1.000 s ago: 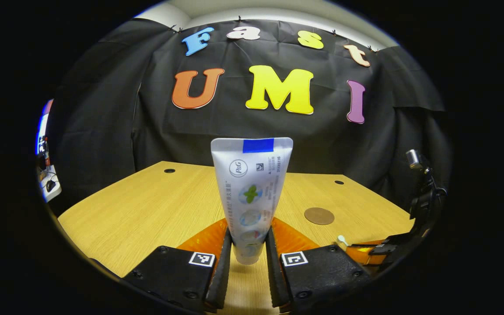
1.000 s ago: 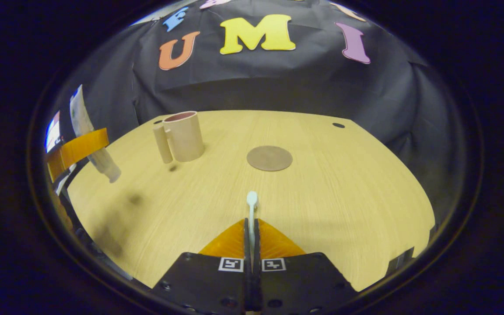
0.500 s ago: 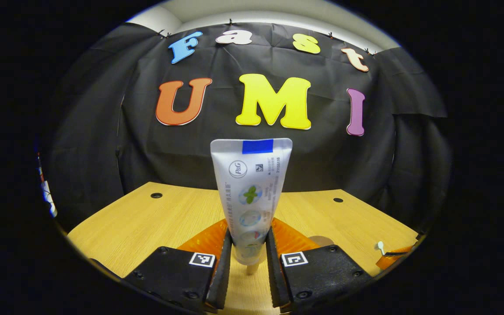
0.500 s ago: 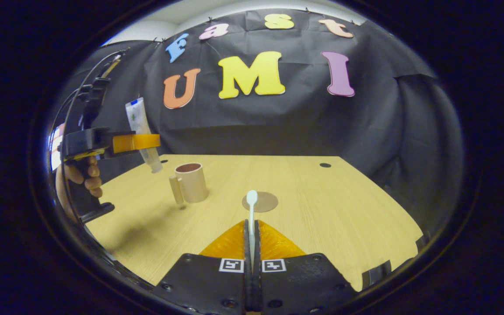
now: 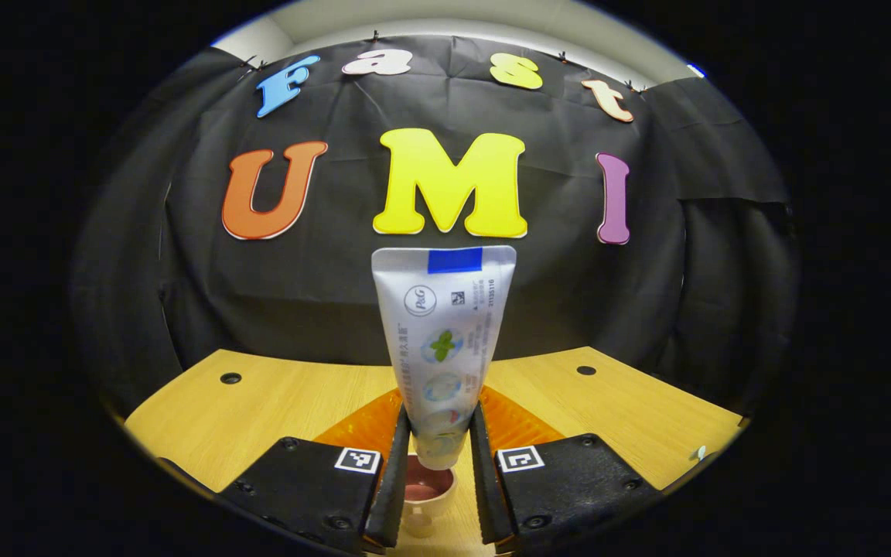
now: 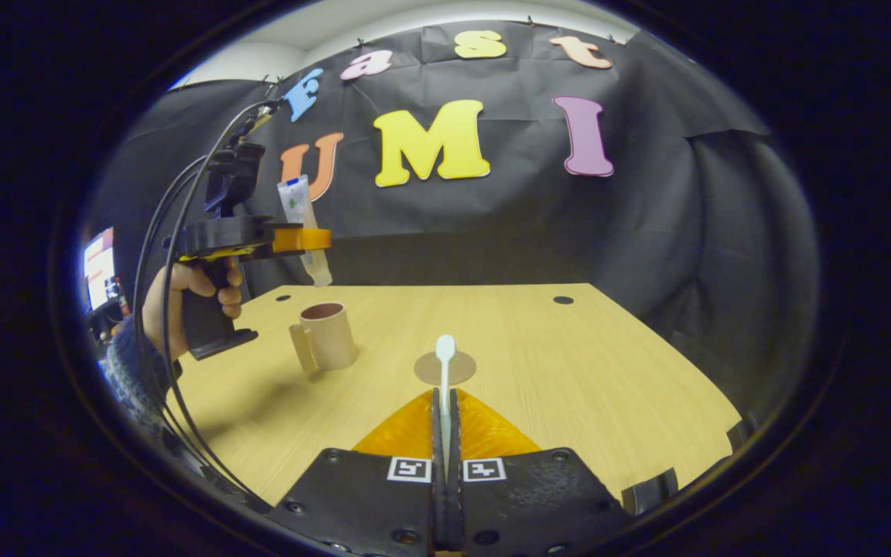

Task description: Put the toothbrush and toothpaste on the desktop into the cup, then pick up the cup and place it on the coaster on the desktop.

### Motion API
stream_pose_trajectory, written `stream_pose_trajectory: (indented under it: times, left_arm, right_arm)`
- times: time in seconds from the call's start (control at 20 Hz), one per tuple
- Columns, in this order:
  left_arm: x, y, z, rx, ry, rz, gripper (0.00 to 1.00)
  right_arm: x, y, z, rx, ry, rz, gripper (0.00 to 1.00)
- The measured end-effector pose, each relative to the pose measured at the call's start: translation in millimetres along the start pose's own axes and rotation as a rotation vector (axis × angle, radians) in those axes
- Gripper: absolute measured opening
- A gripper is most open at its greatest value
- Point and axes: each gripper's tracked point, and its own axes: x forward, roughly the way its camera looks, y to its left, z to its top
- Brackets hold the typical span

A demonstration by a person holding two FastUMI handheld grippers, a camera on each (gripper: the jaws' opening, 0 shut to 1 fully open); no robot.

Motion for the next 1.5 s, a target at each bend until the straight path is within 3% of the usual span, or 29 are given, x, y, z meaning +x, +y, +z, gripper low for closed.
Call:
stream_pose_trajectory:
  times: [0.3, 0.65, 0.8, 0.85, 0.9, 1.05, 1.1, 1.3, 1.5]
  left_arm:
    - [6, 15, -9, -0.020, 0.010, 0.033, 0.41]
    - [20, 23, -44, -0.069, 0.103, 0.040, 0.43]
    - [17, 32, -32, -0.054, 0.059, 0.065, 0.59]
    - [12, 34, -33, -0.042, 0.050, 0.078, 0.68]
    - [10, 36, -21, -0.030, 0.035, 0.084, 0.87]
    - [-1, 34, -8, -0.025, -0.017, 0.084, 0.88]
    - [-7, 32, -3, -0.023, -0.028, 0.077, 1.00]
    - [-34, 37, 0, -0.016, -0.054, 0.093, 0.98]
    - [-70, 38, -16, -0.012, -0.078, 0.072, 0.98]
  right_arm:
    - [3, 1, -6, 0.005, 0.019, 0.001, 0.00]
    - [3, 4, -7, -0.025, 0.009, 0.000, 0.00]
    - [5, 4, -9, -0.021, 0.017, 0.000, 0.00]
    - [6, 3, -9, -0.018, 0.017, 0.000, 0.00]
    - [5, 3, -8, -0.016, 0.018, 0.001, 0.00]
    - [6, 4, -12, -0.012, 0.020, 0.003, 0.00]
    - [7, 6, -11, -0.013, 0.018, 0.004, 0.00]
    - [18, 13, -3, 0.000, 0.007, 0.004, 0.00]
    - [33, 41, 7, 0.017, 0.021, 0.060, 0.00]
